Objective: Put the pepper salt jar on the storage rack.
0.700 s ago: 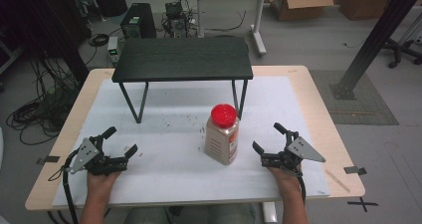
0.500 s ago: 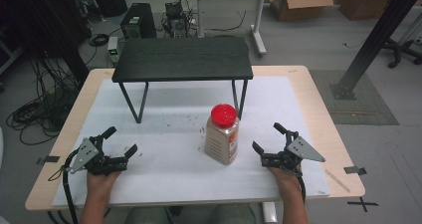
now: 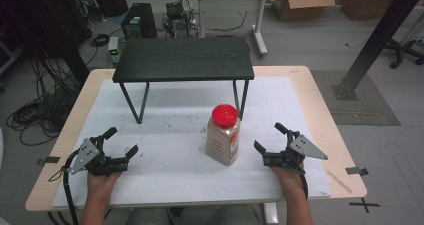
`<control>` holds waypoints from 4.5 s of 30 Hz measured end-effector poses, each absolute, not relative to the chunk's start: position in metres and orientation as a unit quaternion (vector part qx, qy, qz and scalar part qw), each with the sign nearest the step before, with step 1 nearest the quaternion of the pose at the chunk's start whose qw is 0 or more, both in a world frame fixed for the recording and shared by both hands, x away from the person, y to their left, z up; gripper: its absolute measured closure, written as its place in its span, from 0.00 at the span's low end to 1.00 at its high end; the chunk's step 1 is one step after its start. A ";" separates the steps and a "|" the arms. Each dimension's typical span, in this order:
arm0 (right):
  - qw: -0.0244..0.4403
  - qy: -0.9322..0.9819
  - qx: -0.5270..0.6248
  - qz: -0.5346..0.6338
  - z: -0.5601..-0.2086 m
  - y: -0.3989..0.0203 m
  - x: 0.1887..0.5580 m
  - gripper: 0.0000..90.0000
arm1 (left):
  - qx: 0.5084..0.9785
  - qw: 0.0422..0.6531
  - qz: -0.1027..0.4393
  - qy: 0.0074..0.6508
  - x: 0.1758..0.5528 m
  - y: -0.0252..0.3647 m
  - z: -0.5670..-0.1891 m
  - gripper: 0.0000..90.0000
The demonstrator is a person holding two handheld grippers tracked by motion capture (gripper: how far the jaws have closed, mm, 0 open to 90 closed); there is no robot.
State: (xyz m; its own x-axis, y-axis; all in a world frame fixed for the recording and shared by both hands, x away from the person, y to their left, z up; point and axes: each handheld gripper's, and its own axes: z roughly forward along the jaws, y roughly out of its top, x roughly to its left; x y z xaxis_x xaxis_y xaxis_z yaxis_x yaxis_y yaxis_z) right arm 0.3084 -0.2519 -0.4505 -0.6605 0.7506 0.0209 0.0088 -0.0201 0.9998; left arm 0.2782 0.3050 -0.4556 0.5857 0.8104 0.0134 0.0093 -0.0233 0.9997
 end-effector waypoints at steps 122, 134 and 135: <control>0.161 0.689 0.243 0.664 -0.424 -0.139 0.328 0.17 | 0.635 0.624 0.321 0.323 0.278 0.306 -0.456 0.00; 0.166 0.683 0.231 0.673 -0.426 -0.142 0.326 0.25 | 0.635 0.624 0.321 0.323 0.278 0.306 -0.456 0.00; 0.166 0.683 0.230 0.673 -0.426 -0.142 0.326 0.25 | 0.635 0.624 0.321 0.323 0.278 0.306 -0.456 0.00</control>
State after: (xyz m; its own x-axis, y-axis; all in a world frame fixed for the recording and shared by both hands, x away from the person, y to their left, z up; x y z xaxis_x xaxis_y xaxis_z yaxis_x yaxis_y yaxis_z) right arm 0.3261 -0.1421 -0.4258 -0.8391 0.5376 0.0831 0.0915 -0.0111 0.9957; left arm 0.2783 0.3062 -0.4558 0.5860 0.8103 0.0048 0.0094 -0.0128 0.9999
